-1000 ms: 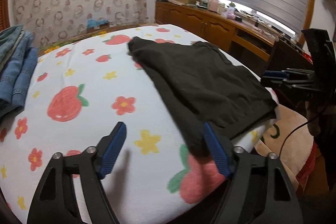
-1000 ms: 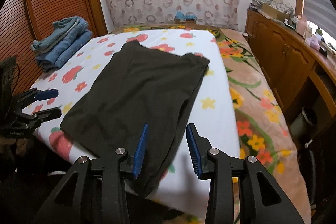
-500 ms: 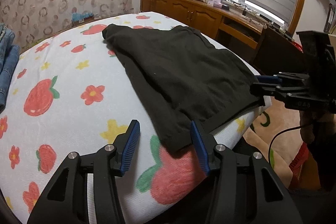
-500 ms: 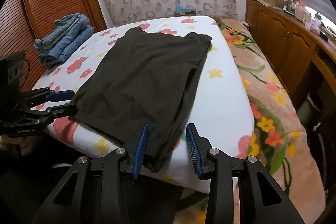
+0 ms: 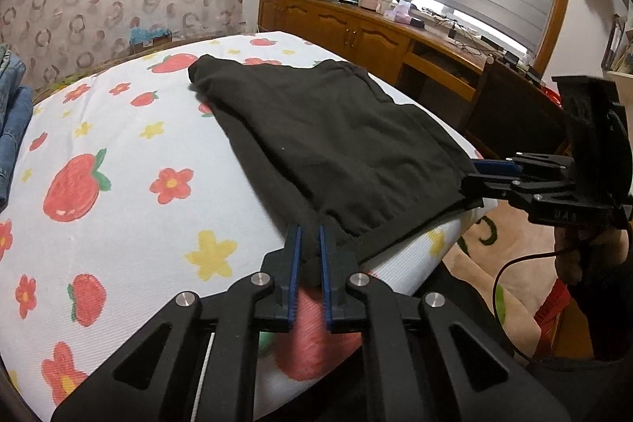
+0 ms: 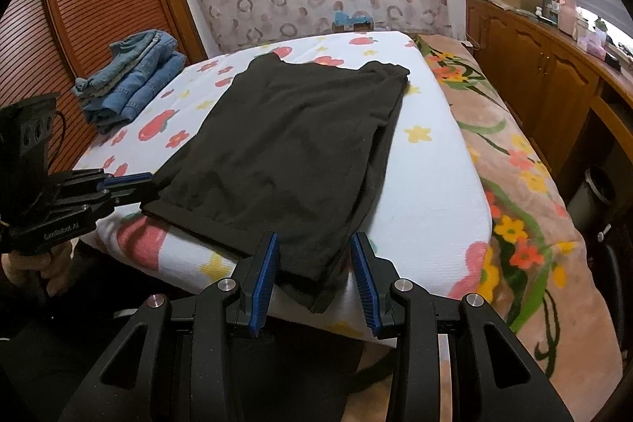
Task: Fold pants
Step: 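Grasp the folded garment's hem with the left tool while the right tool grasps it too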
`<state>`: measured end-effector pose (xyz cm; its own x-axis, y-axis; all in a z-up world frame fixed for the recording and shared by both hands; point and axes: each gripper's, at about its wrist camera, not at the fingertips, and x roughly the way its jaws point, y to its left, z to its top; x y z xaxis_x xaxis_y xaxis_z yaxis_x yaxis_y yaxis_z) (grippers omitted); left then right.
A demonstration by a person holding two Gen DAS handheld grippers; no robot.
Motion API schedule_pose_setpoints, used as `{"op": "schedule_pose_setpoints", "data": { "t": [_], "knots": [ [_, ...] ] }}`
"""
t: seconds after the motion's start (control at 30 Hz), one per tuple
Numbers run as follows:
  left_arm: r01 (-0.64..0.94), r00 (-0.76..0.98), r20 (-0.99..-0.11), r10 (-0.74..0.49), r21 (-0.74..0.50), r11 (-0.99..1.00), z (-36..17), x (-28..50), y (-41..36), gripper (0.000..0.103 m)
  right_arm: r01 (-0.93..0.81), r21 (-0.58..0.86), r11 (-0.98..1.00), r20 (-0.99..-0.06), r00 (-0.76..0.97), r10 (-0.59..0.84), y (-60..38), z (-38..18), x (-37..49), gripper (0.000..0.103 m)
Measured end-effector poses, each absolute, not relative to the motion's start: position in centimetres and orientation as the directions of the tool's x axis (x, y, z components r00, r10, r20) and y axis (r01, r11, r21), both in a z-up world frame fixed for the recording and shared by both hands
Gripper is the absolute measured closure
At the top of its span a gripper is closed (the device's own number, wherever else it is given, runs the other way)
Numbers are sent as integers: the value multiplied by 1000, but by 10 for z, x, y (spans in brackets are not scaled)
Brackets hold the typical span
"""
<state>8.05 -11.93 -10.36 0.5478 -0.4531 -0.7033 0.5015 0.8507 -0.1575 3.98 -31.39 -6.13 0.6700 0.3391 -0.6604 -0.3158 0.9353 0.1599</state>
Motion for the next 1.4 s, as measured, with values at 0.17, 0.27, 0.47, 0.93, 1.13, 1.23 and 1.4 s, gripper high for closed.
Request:
{"op": "schedule_pose_setpoints", "data": {
  "t": [0.17, 0.27, 0.47, 0.93, 1.13, 1.23, 1.4],
  "knots": [
    [503, 545, -707, -450, -154, 850, -105, 81, -120, 93, -290, 152, 945, -677, 666, 313, -312, -66, 44, 64],
    [500, 541, -714, -445, -153, 853, -107, 83, -121, 93, -285, 138, 949, -677, 672, 300, -309, -65, 43, 64],
    [478, 539, -728, -423, -150, 866, -111, 88, -122, 83, -318, 113, 941, -671, 674, 308, -301, -66, 39, 71],
    [455, 515, -737, -438, -198, 868, -114, 96, -125, 62, -336, 146, 931, -650, 677, 346, -303, -70, 37, 88],
    [449, 512, -738, -439, -206, 869, -113, 92, -126, 62, -339, 166, 926, -639, 678, 363, -305, -72, 35, 92],
    [452, 488, -739, -465, -242, 858, -113, 89, -125, 62, -335, 179, 925, -633, 681, 369, -305, -72, 35, 93],
    [456, 500, -735, -458, -227, 861, -113, 85, -128, 65, -336, 181, 924, -630, 682, 371, -305, -73, 34, 93]
  ]
}}
